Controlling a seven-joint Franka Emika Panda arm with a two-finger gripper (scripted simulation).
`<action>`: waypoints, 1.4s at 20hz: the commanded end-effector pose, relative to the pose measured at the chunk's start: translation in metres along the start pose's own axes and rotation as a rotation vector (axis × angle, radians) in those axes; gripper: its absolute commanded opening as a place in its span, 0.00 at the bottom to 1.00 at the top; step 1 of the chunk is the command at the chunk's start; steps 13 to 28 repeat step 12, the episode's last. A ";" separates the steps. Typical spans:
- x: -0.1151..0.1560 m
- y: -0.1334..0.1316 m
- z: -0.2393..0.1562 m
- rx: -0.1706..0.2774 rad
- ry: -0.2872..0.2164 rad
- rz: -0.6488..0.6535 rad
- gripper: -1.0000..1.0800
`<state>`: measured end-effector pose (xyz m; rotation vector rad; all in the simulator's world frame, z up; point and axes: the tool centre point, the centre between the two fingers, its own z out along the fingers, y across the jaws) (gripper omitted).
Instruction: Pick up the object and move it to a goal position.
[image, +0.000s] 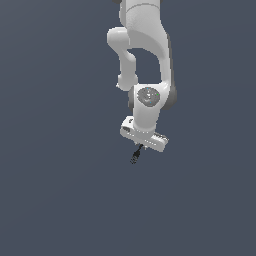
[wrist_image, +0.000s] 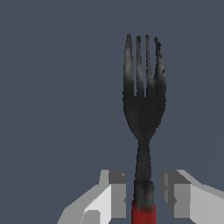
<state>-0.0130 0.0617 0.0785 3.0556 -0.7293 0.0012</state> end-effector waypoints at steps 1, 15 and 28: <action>0.004 -0.010 -0.009 -0.001 0.000 0.000 0.00; 0.009 -0.020 -0.018 0.000 -0.001 0.000 0.00; 0.009 -0.020 -0.018 0.000 -0.001 0.000 0.00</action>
